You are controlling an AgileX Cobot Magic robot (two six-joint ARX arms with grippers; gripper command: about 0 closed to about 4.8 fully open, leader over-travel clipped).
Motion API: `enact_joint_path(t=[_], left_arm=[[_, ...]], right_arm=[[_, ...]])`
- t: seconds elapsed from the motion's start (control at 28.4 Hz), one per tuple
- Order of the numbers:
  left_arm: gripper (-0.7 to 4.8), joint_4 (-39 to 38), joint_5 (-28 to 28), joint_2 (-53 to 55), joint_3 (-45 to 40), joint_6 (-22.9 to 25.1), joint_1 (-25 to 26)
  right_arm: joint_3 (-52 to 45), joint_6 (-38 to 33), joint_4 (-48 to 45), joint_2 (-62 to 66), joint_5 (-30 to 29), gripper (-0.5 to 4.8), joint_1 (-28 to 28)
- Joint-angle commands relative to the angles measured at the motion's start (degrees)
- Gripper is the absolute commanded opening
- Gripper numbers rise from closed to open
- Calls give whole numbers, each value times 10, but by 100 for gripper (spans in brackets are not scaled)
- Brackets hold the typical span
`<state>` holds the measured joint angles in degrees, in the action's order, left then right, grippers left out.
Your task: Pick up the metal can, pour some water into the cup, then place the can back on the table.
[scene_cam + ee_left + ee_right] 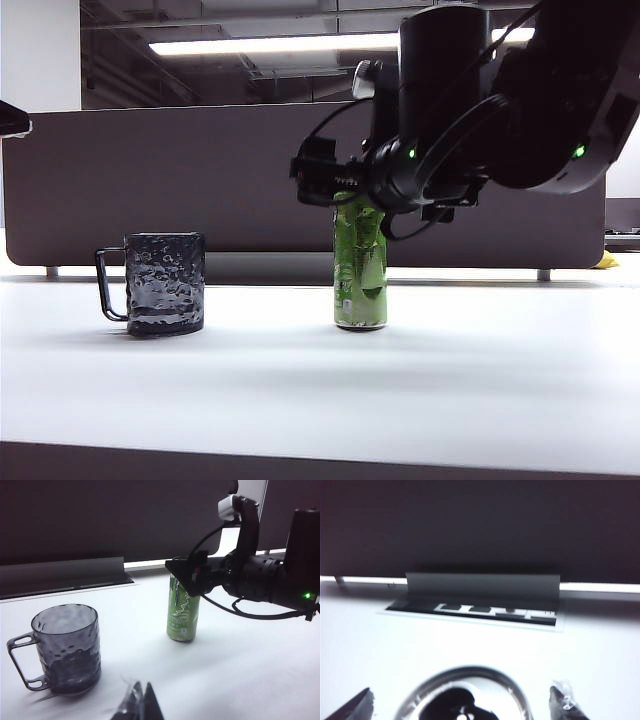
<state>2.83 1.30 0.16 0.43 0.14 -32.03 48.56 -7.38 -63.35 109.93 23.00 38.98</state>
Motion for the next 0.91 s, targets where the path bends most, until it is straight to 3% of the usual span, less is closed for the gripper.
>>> enact_joint_path(t=[0.04, 0.74, 0.84, 0.91], left_arm=[[-5, 7, 0, 1, 1, -2, 0], [-5, 7, 0, 1, 1, -2, 0], [-5, 7, 0, 1, 1, -2, 0], [-5, 7, 0, 1, 1, -2, 0]], right_arm=[[4, -1, -7, 7, 16, 479, 1], [4, -15, 15, 27, 13, 479, -2], [4, -14, 17, 27, 13, 457, -2], [4, -14, 19, 27, 13, 401, -2]])
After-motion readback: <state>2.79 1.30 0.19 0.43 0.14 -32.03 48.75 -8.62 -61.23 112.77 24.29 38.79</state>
